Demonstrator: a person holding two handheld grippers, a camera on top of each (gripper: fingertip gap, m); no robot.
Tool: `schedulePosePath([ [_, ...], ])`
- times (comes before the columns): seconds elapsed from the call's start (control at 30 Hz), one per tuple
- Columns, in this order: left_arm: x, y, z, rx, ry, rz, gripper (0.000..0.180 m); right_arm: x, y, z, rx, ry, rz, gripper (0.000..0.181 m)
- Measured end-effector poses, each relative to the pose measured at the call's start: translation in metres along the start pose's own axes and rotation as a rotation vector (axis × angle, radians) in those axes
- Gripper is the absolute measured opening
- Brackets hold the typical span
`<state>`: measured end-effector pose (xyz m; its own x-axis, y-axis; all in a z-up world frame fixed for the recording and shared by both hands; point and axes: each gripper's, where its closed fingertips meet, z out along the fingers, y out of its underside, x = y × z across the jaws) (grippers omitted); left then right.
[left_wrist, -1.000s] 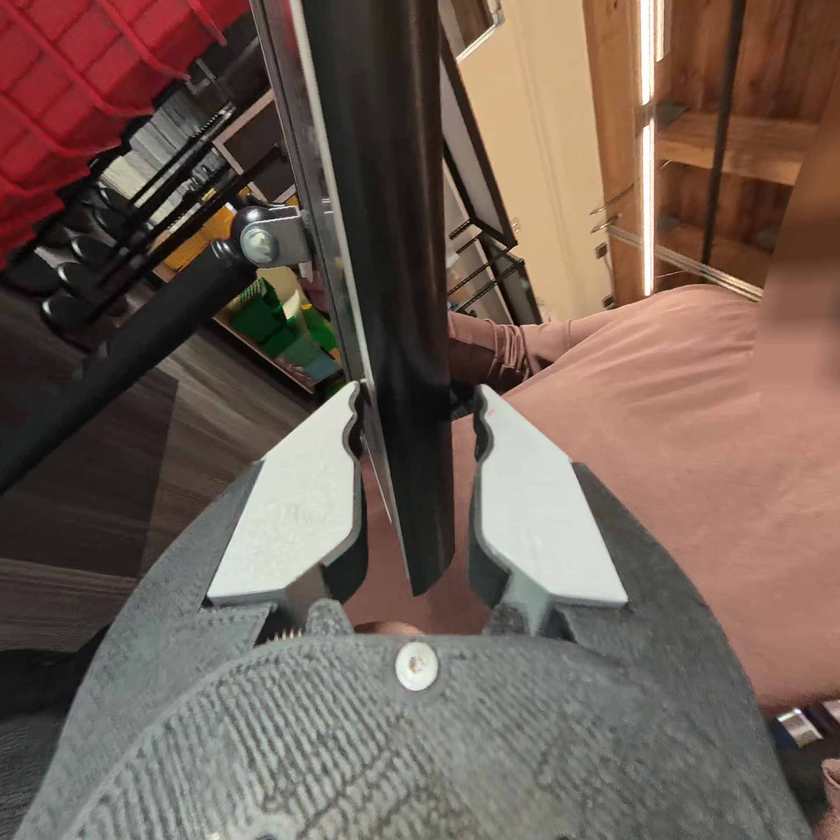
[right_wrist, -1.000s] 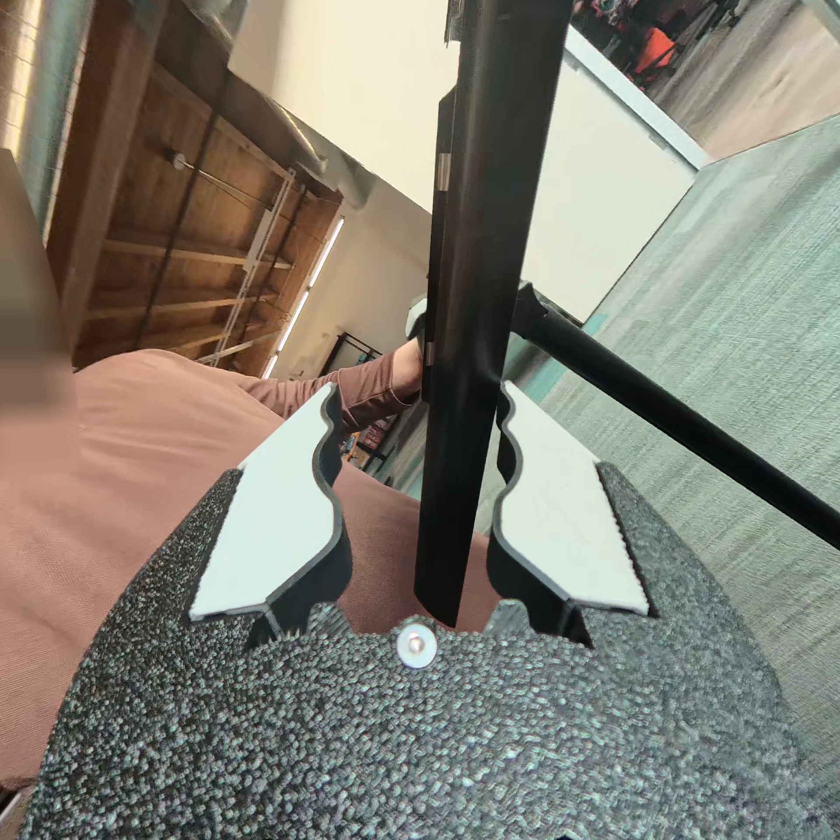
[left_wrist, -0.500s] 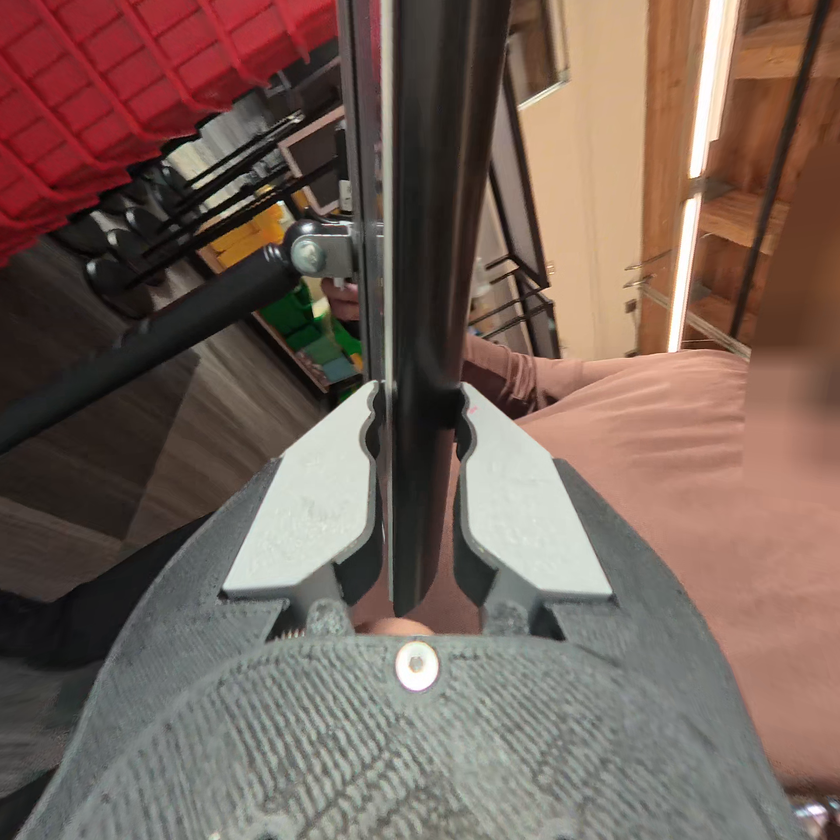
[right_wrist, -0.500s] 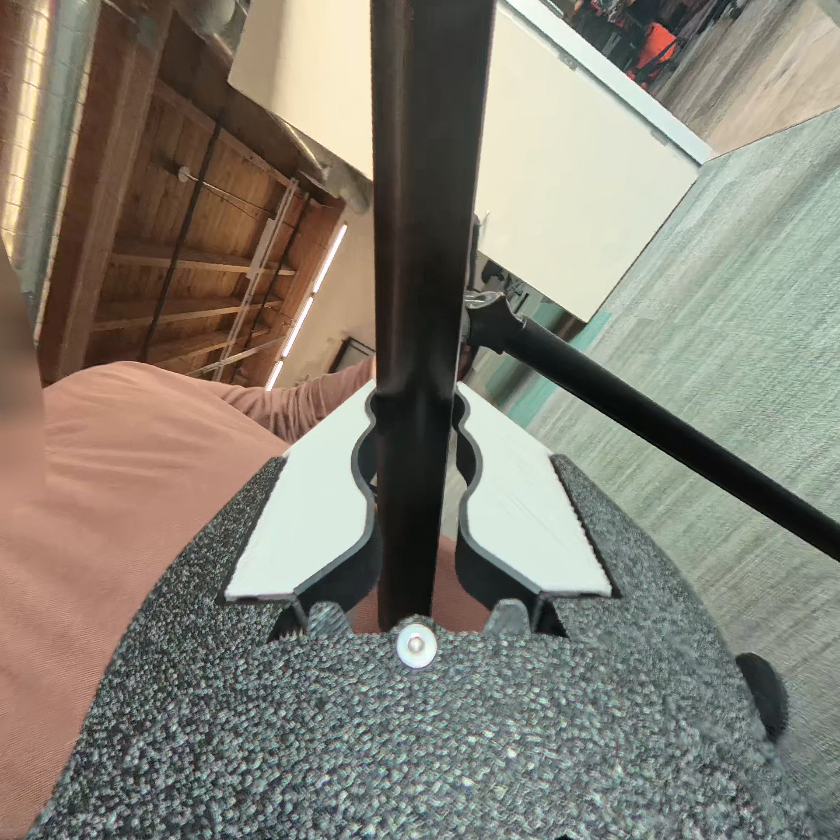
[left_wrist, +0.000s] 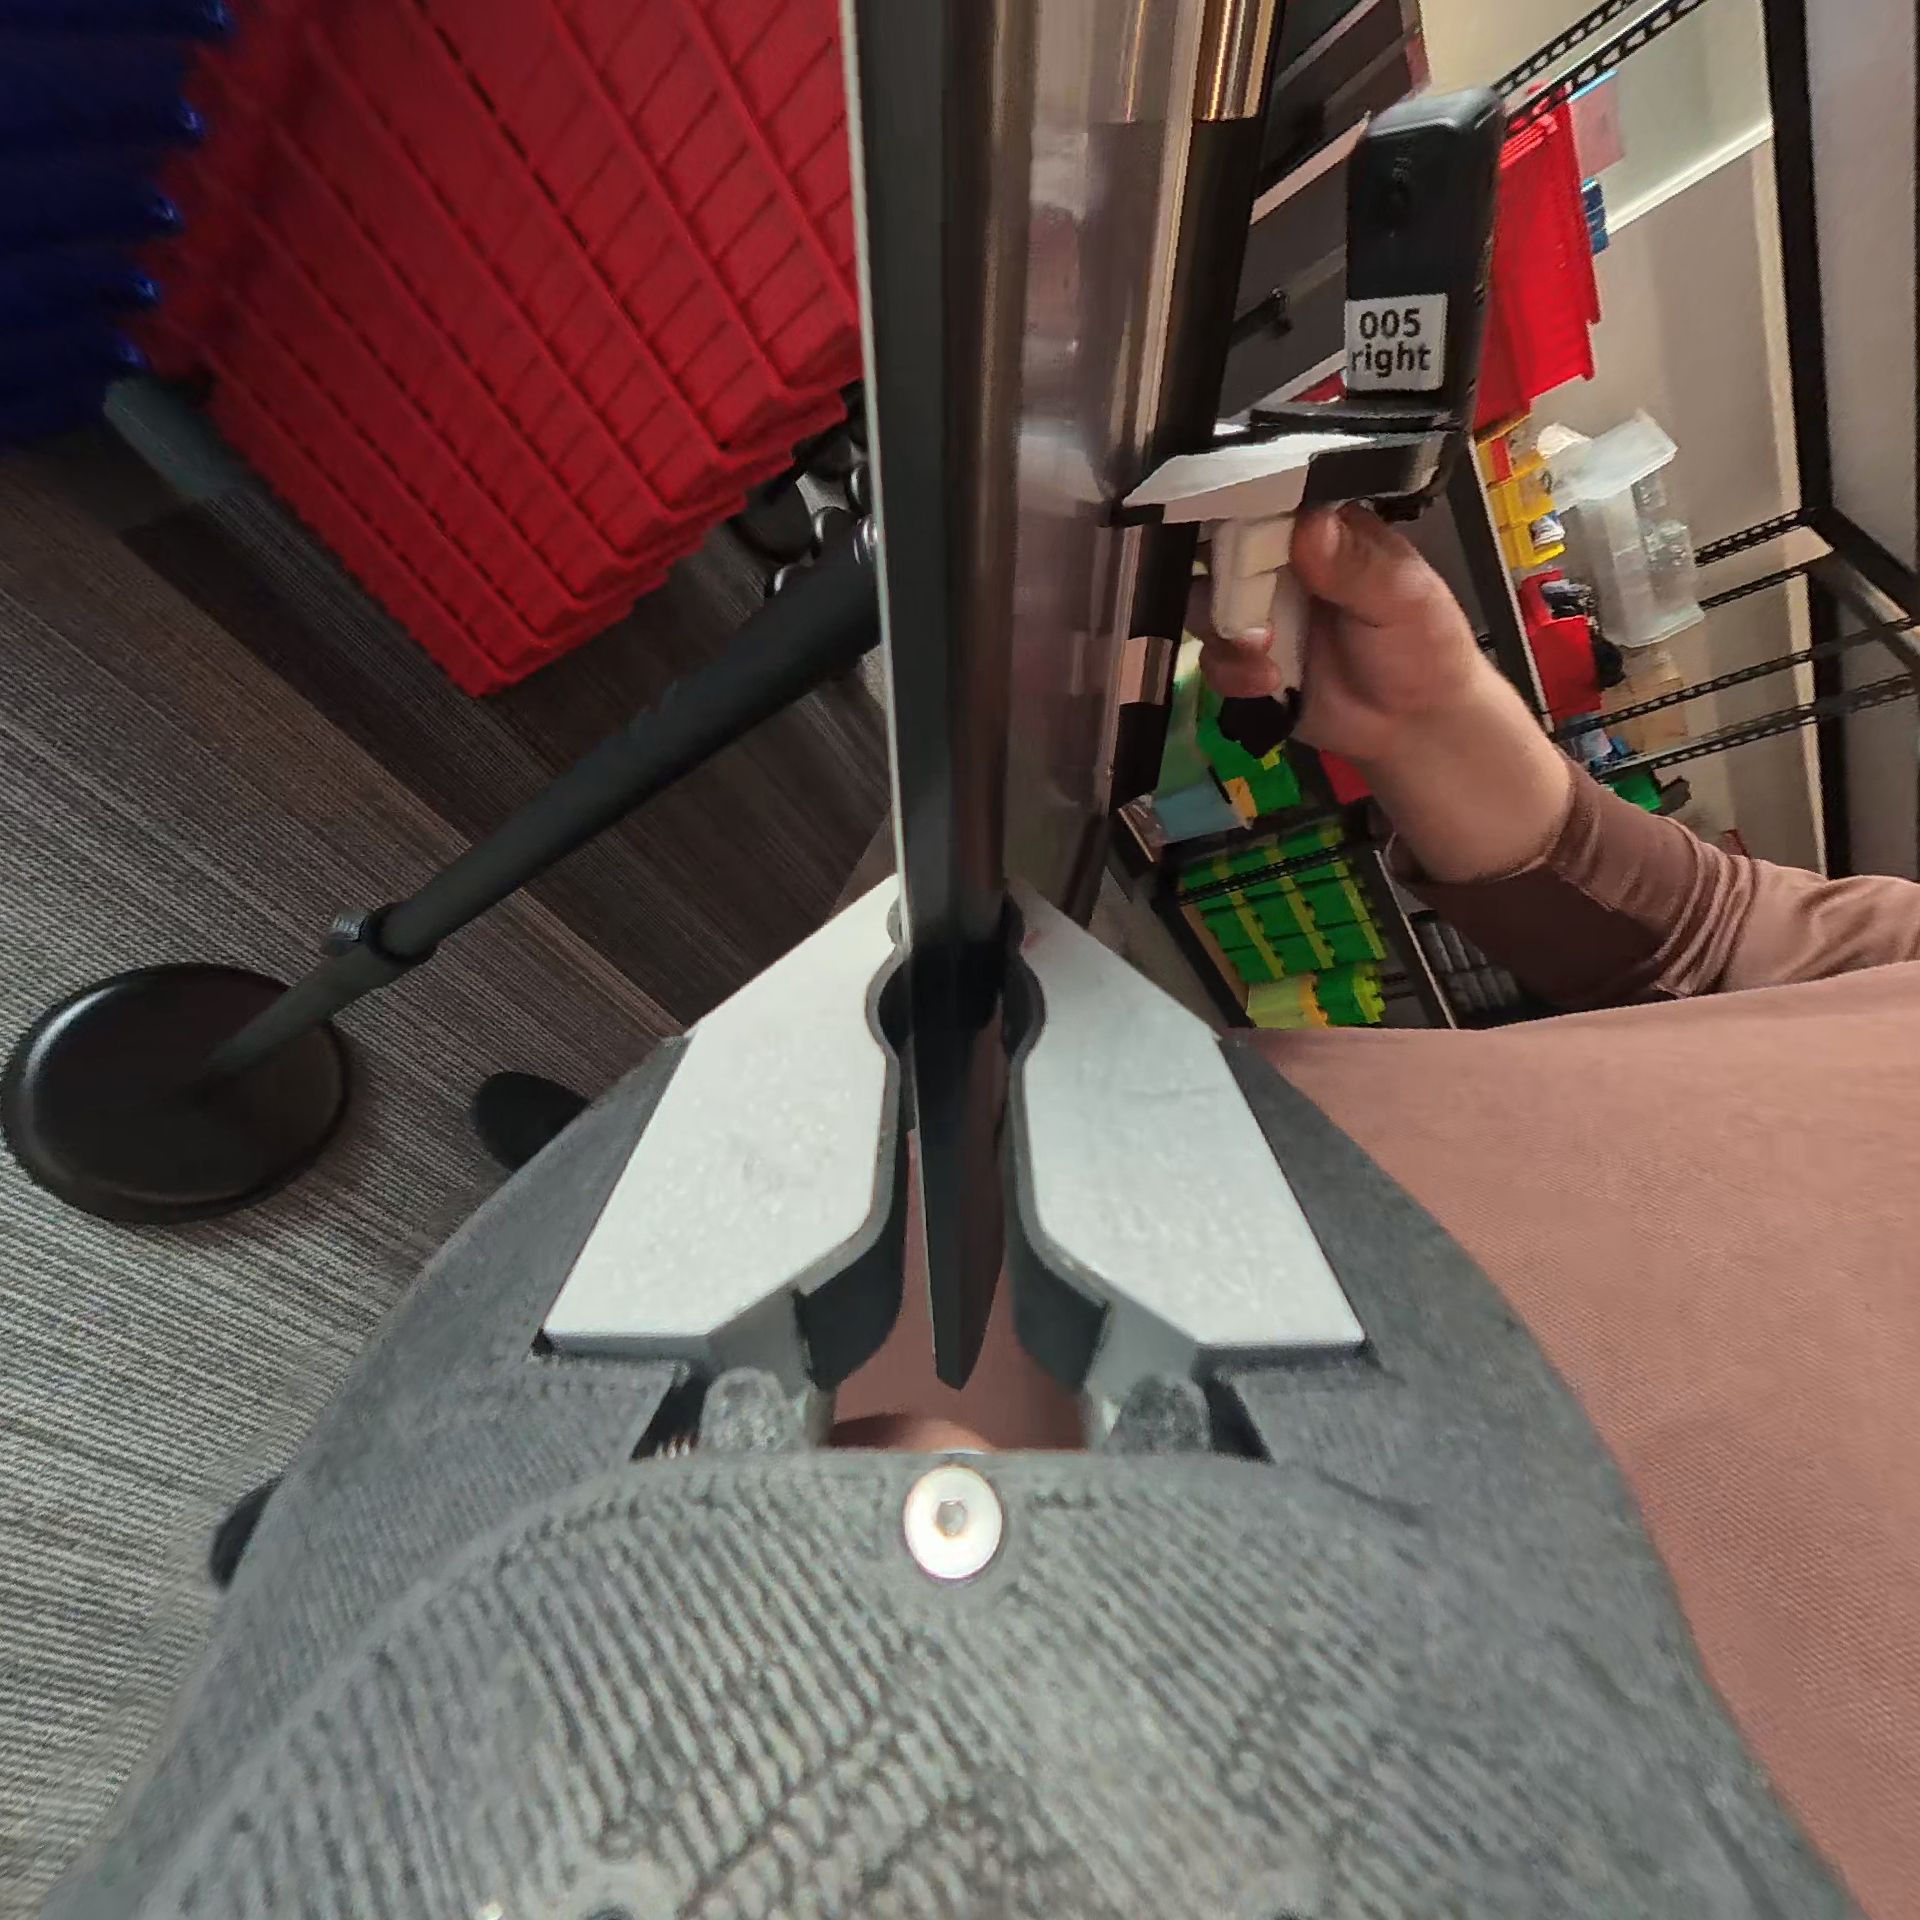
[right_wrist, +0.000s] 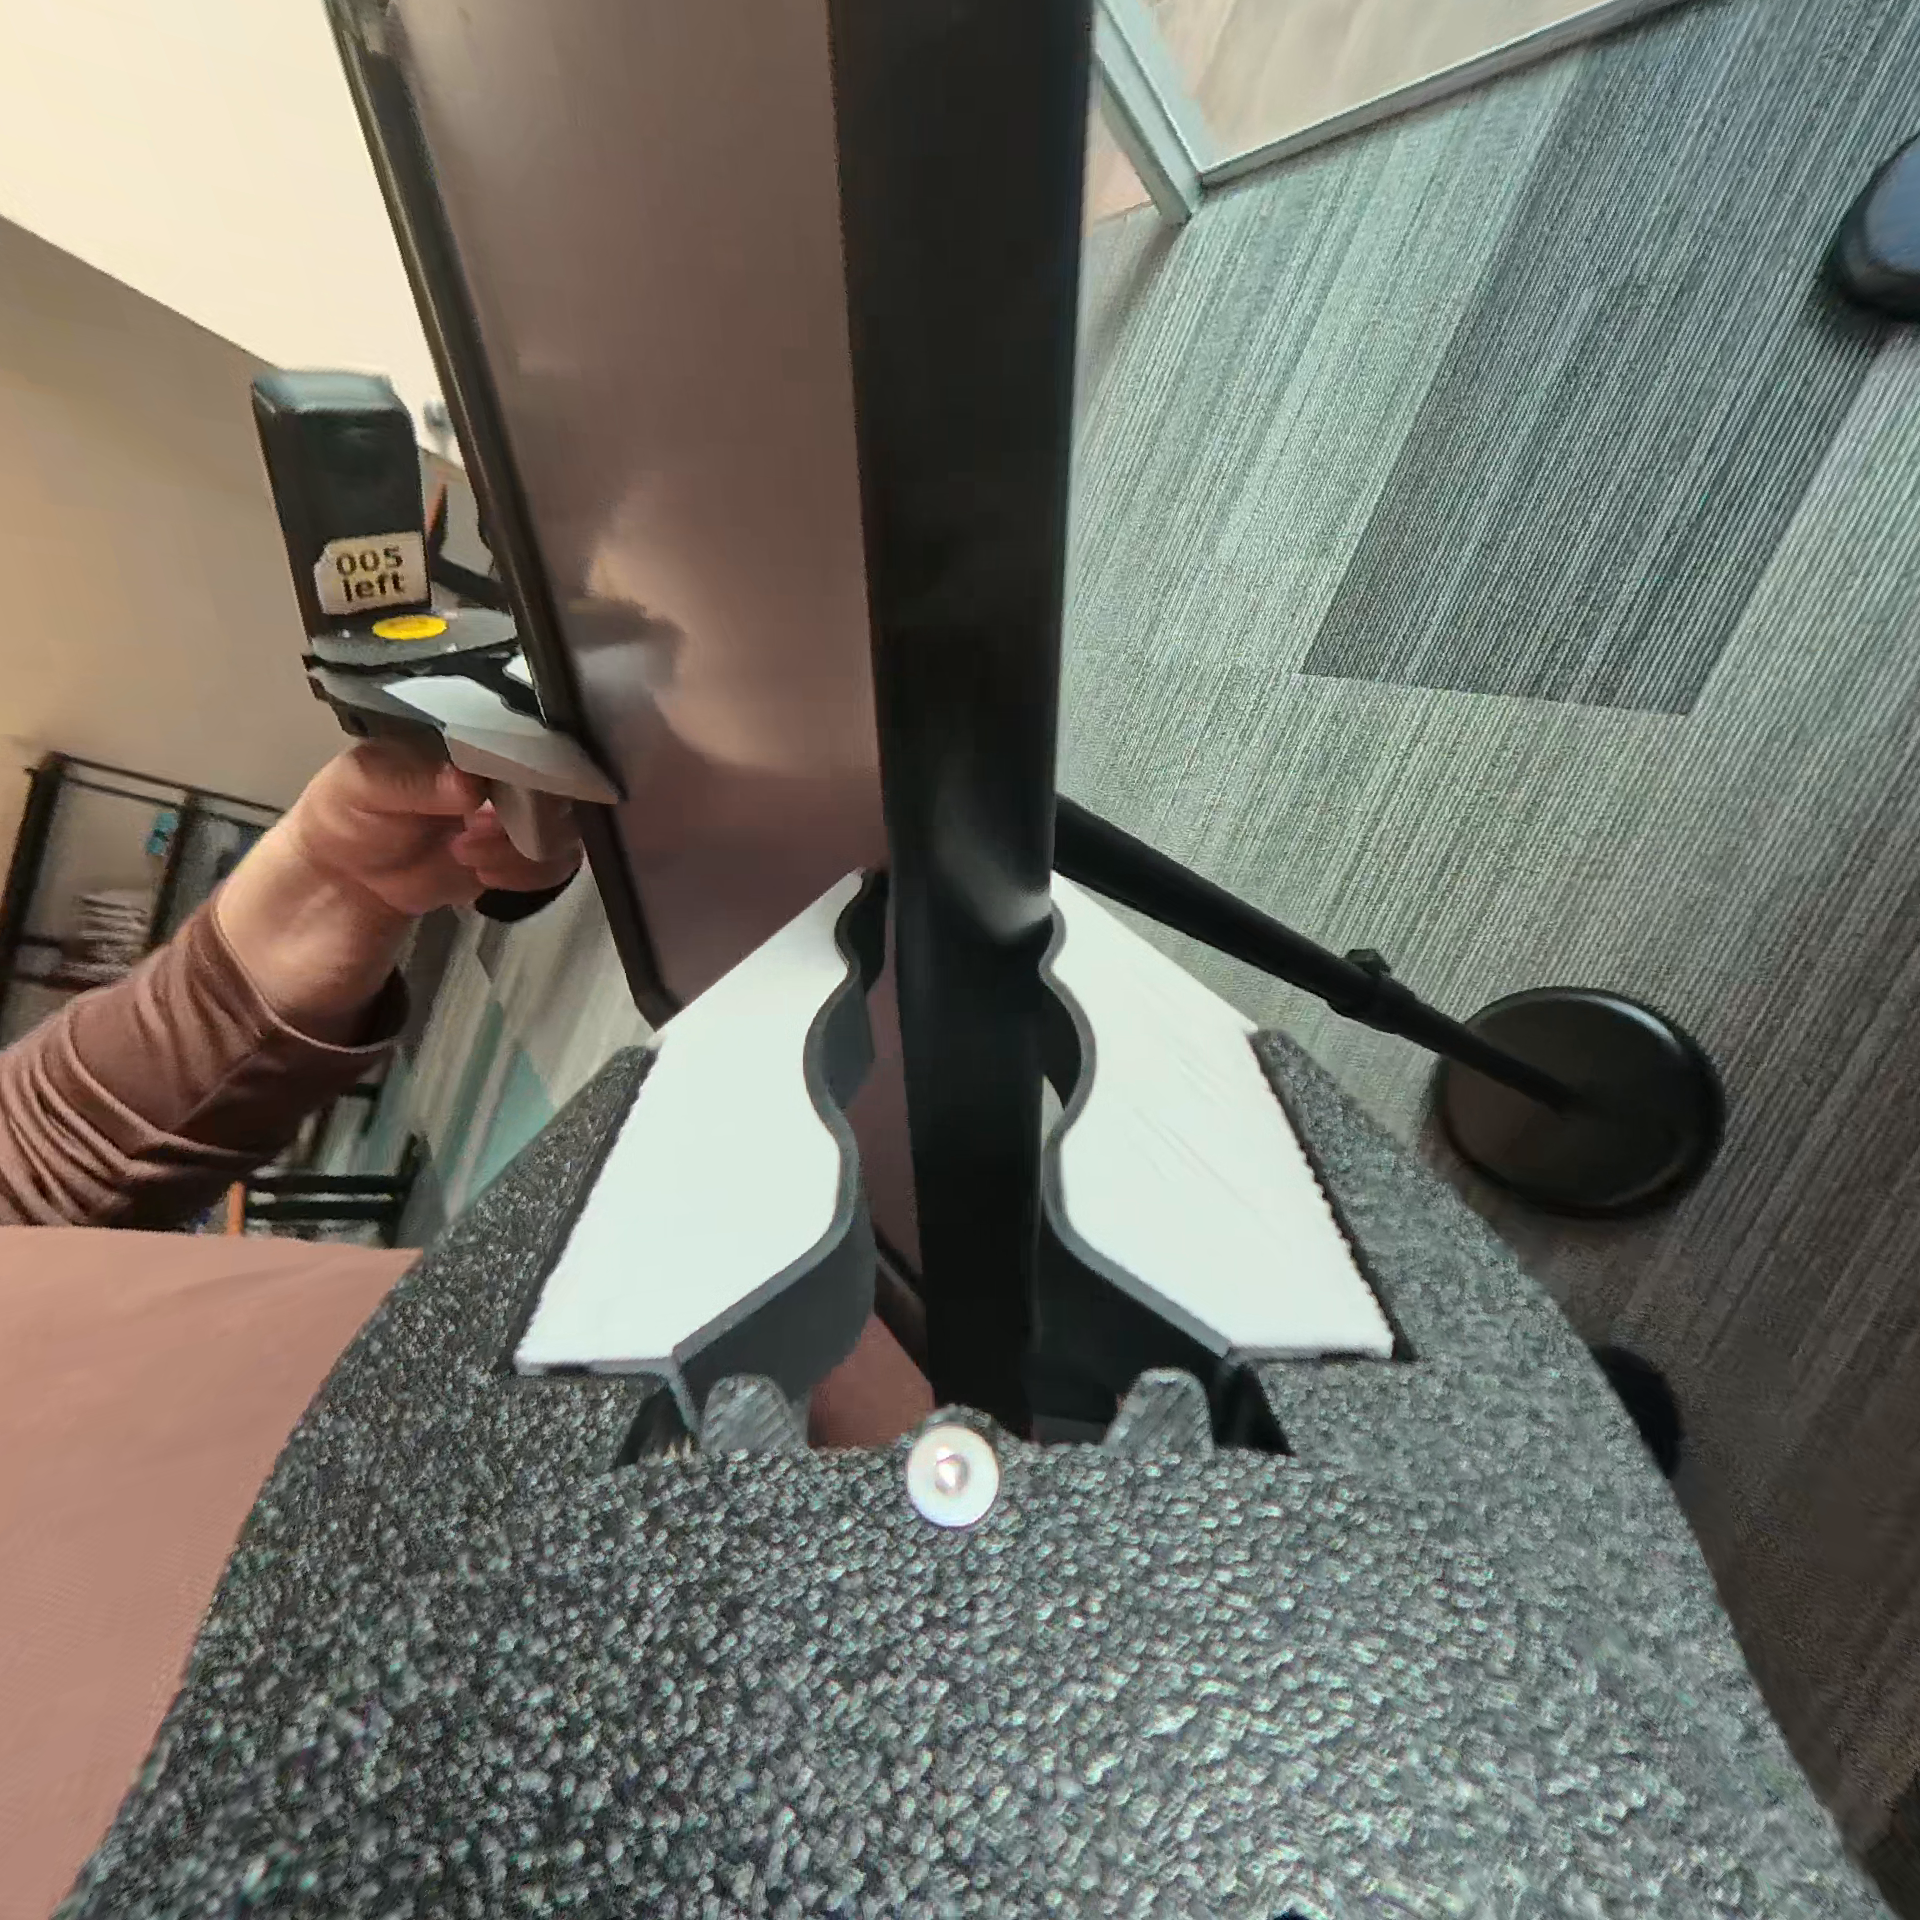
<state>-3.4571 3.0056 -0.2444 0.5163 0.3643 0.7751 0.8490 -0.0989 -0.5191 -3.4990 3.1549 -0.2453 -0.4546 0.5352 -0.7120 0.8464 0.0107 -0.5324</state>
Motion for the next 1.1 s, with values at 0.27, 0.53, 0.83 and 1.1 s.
schedulePosePath([
  [0.27,0.016,-0.013,-0.009,0.097,0.121,0.003,0.011,-0.037,-0.018,-0.017,0.251,-0.518,0.212,0.045],
  [0.53,0.025,-0.016,-0.005,0.106,0.158,0.029,0.011,-0.042,-0.029,-0.039,0.328,-0.762,0.304,0.034],
  [0.83,0.024,-0.019,-0.003,0.123,0.171,0.019,0.011,-0.030,-0.030,-0.057,0.374,-0.931,0.354,0.036],
  [1.1,0.025,-0.021,0.002,0.088,0.167,0.019,0.011,-0.024,-0.037,-0.056,0.389,-0.961,0.420,0.035],
])
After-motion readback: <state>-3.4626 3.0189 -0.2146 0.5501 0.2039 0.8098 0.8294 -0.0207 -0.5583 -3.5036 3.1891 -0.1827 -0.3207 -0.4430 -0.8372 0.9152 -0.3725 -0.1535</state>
